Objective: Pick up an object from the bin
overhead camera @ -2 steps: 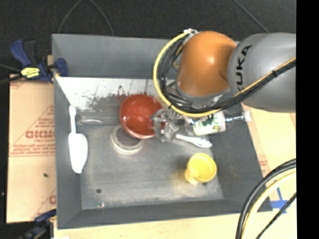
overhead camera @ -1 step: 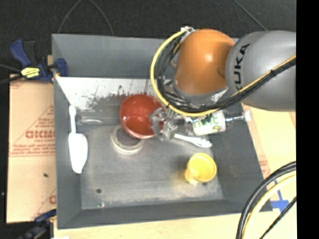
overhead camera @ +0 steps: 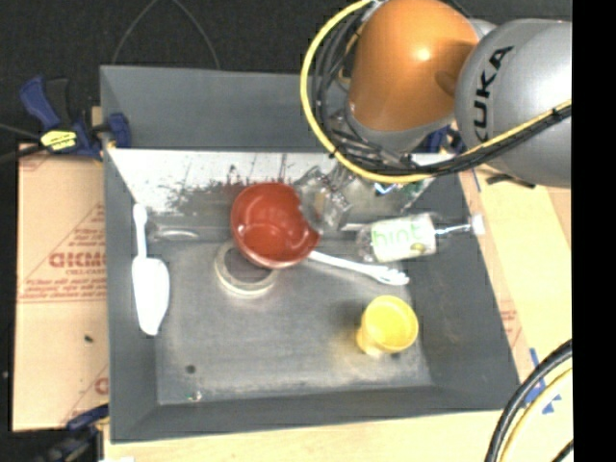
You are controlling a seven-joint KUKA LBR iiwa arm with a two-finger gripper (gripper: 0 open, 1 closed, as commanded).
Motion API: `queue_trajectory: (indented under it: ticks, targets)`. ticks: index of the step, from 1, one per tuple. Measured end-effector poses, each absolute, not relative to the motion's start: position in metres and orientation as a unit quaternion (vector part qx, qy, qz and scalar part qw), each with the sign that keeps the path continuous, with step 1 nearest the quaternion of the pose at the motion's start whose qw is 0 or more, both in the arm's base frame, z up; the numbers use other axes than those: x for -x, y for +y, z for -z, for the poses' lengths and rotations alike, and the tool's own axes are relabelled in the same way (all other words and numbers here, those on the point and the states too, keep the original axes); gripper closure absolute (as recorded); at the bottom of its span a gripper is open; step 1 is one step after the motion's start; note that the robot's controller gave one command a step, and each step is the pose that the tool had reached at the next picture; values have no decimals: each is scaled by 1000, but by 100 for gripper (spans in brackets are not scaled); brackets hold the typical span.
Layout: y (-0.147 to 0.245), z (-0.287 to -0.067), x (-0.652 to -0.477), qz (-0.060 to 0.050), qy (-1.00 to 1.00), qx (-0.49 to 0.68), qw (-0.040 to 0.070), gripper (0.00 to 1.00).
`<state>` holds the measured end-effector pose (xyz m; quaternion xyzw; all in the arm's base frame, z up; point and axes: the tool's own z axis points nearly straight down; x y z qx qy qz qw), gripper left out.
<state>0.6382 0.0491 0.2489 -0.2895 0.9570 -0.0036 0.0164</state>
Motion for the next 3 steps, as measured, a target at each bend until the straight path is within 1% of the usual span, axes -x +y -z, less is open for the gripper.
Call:
queue_trajectory:
  ticks: [1,2,3]
  targets:
    - [78,-273,-637,0,953,304,13,100]
    - [91,-207,-609,1,963,268,11,100]
    - [90,-216,-615,2,961,277,13,100]
